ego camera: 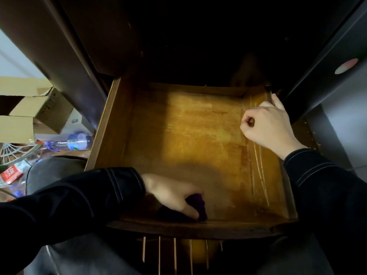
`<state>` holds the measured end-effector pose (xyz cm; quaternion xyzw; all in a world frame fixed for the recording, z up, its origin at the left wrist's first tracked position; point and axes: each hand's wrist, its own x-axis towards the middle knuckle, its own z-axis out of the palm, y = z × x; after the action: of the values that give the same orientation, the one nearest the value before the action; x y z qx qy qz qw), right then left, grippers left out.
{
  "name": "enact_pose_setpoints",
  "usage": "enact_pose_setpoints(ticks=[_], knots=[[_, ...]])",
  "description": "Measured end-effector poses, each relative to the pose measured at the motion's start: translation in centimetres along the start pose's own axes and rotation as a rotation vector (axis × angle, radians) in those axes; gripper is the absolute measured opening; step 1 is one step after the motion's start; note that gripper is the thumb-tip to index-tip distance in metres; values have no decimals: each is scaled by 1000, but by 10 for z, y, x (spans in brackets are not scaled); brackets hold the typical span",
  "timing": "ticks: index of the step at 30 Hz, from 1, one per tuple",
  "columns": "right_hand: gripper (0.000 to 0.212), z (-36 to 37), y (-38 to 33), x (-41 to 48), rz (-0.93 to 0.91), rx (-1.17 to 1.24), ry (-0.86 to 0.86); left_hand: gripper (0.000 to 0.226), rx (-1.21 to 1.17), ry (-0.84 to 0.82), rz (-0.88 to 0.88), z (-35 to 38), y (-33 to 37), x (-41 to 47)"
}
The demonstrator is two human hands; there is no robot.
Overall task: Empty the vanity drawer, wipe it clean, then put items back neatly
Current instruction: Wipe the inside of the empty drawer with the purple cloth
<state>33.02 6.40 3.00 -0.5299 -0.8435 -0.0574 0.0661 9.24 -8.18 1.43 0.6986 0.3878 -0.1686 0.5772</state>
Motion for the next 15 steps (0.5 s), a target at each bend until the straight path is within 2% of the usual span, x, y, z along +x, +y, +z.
enact_pose_setpoints(ticks=[4,6,9,11,15], knots=[[22,0,-1,-1,3,12,13,34,-238,52,213,-9,0,-14],[22,0,0,0,9,16,9,31,-337,62,231,-7,-1,-13],[22,-1,-1,1,15,21,-1,31,-132,49,75,2,-5,0],[22,-2,-1,1,20,32,5,32,-58,40,59,3,-6,4],[22,0,-1,1,16,29,14,29,-339,57,275,-4,1,-8]])
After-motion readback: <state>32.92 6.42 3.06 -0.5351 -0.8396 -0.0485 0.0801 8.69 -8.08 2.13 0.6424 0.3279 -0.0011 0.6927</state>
